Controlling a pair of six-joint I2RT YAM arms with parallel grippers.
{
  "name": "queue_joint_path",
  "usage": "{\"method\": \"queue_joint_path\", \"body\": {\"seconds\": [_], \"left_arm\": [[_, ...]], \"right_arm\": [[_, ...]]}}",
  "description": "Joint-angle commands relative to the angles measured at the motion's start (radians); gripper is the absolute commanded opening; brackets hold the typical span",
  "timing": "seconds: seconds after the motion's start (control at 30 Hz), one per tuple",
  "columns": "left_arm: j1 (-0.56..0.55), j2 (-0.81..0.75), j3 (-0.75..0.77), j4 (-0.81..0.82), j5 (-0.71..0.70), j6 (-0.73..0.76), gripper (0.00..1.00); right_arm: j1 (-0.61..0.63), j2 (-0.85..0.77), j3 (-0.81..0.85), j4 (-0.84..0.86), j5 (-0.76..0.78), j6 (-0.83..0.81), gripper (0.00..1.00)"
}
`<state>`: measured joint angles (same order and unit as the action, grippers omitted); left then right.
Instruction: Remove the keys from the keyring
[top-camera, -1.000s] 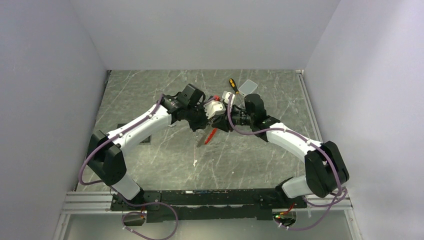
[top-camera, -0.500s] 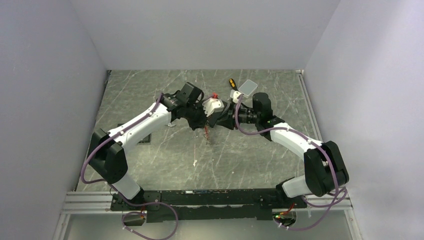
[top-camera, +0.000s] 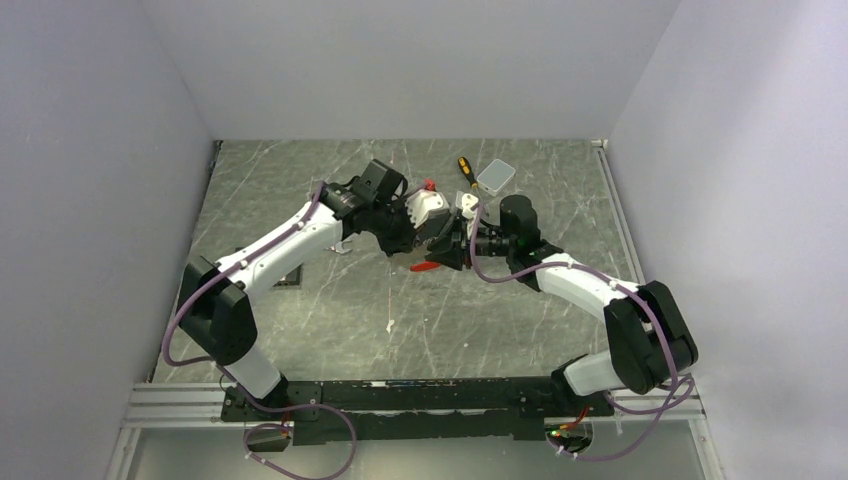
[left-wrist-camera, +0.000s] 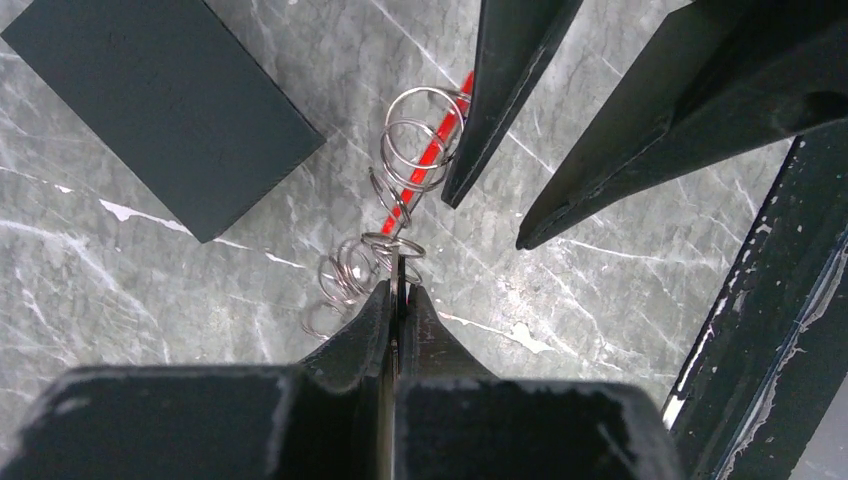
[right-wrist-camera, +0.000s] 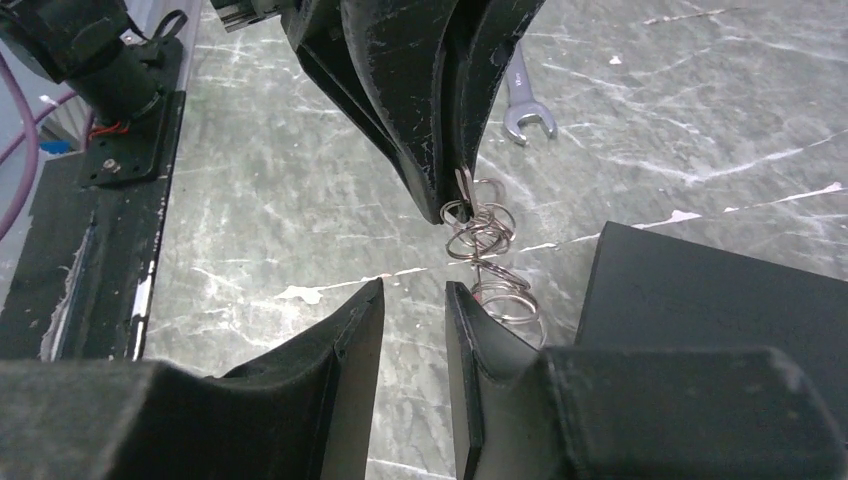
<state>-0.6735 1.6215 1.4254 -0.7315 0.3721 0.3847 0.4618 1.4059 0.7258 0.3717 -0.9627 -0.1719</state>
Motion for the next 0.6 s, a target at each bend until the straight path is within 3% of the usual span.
{"method": "queue_joint_path", "body": {"seconds": [0.0, 0.57], "left_arm": [[0.003, 0.012, 0.055, 0.015, 0.037, -0.058, 0.0], [0.005, 0.036, 0.082, 0.005, 0.055, -0.077, 0.0]], "right_arm": [[0.015, -0.002, 0.013, 0.072, 0.027, -0.018, 0.33], [0.068, 0.02, 0.035, 0.048, 0.137, -0.067, 0.33]]}}
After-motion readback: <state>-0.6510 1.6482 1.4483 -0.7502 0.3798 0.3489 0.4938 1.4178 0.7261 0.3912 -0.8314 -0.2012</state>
